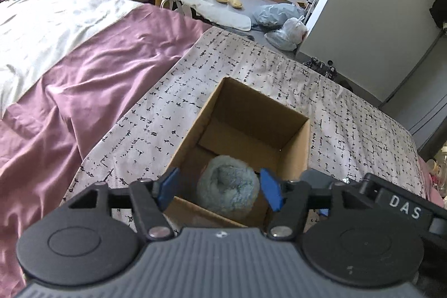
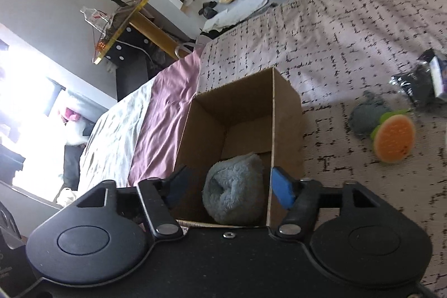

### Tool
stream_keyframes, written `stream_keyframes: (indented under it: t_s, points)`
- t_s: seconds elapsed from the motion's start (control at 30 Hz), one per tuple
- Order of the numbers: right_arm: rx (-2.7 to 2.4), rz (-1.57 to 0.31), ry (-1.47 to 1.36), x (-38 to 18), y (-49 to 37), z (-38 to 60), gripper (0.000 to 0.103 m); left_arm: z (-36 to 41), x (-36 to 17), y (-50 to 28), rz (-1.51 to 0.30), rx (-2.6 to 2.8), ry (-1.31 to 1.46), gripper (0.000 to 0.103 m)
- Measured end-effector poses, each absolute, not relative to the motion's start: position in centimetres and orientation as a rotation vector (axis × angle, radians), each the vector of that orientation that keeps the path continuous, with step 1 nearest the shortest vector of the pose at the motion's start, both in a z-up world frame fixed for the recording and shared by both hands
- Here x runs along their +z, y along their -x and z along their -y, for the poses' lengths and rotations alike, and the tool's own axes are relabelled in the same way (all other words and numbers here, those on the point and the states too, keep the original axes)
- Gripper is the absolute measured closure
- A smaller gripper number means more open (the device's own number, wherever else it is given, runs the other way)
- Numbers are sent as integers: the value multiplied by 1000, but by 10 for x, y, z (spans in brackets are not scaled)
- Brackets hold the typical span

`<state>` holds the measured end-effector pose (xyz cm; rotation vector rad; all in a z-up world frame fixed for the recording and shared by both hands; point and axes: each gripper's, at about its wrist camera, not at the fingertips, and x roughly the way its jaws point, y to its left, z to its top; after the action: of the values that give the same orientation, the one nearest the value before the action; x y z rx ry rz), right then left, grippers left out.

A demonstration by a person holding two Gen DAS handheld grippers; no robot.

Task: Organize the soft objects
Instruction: 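Lower the grey plush into the box and open both grippers, then move the left gripper to the orange burger plush while the right gripper approaches the white bag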

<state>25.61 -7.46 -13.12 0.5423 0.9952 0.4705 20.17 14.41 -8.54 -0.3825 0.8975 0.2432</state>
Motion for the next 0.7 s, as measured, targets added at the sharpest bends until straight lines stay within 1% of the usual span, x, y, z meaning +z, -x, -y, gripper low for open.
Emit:
stream_keyframes:
  t_s: [0.17,0.23,0.37,0.43,0.7]
  points:
    - [465,-984,-542,-126,-246,92,34,-132,-71,-191,-875,238,367,37]
    - [465,-980,-552,-123,-243,100,33,-128,-64,-187,-860,245,355,32]
    - [479,-965,-553,-112,-236,117,33,-122,-49,-176,-821,260,344,29]
    - [489,-951,-557,-106,-234,126,32,-121,-42,-170,-804,281,346,26]
    - [514,-910,-514,-91,-227,155,29,-112,-26,-149,-764,317,340,25]
